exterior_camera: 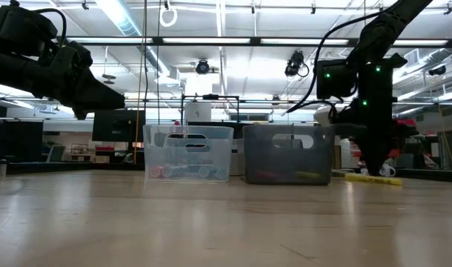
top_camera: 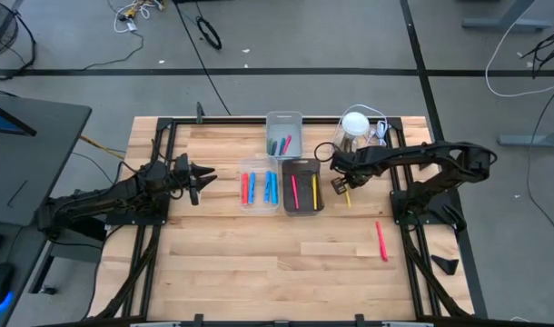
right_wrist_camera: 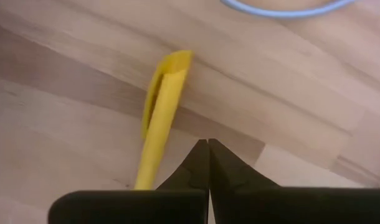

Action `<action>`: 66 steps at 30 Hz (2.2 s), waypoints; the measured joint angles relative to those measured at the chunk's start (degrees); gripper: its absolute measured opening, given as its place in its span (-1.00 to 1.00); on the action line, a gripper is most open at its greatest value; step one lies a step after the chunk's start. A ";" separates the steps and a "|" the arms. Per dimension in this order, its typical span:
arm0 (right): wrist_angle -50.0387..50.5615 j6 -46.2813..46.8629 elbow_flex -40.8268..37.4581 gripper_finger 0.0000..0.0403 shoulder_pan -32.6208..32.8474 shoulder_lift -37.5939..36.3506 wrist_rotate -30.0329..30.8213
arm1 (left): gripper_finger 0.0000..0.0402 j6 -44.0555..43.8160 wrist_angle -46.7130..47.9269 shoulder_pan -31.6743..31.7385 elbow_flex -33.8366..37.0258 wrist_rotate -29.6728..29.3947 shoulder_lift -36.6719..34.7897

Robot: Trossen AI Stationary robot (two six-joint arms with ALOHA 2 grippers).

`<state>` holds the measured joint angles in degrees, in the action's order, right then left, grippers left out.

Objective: Pick & Place Markers
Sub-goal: Put the yellow marker pen into the black bin

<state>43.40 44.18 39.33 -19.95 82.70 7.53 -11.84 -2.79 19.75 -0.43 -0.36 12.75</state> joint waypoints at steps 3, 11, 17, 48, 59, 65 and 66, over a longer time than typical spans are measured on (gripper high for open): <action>1.16 2.52 0.71 -1.00 -0.13 -1.67 -0.02 | -0.33 0.01 0.00 0.01 0.00 0.00 -0.02; 3.94 4.87 5.79 -0.81 -0.11 -5.07 -3.45 | -0.33 0.02 0.00 0.00 0.00 0.00 0.00; 5.14 5.88 6.14 -0.46 0.38 -5.07 -8.57 | -0.33 0.02 0.01 0.01 0.00 0.00 -0.01; -1.66 15.11 -0.82 -0.25 5.05 -1.36 -6.53 | -0.33 0.00 0.00 0.00 0.00 0.00 0.00; -5.95 15.33 -3.41 -0.28 5.05 -1.36 -6.53 | -0.33 0.01 0.00 0.01 0.00 0.00 0.00; -5.75 16.49 -3.31 -0.51 5.05 -0.04 -6.49 | -0.33 0.01 0.00 0.01 -0.02 0.00 -0.01; -5.65 16.51 -3.30 -0.57 5.05 0.28 -6.40 | -0.33 0.00 0.01 0.01 -0.01 0.00 -0.01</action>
<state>37.75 60.69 36.03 -14.90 82.98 1.13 -11.84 -2.78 19.75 -0.44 -0.36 12.75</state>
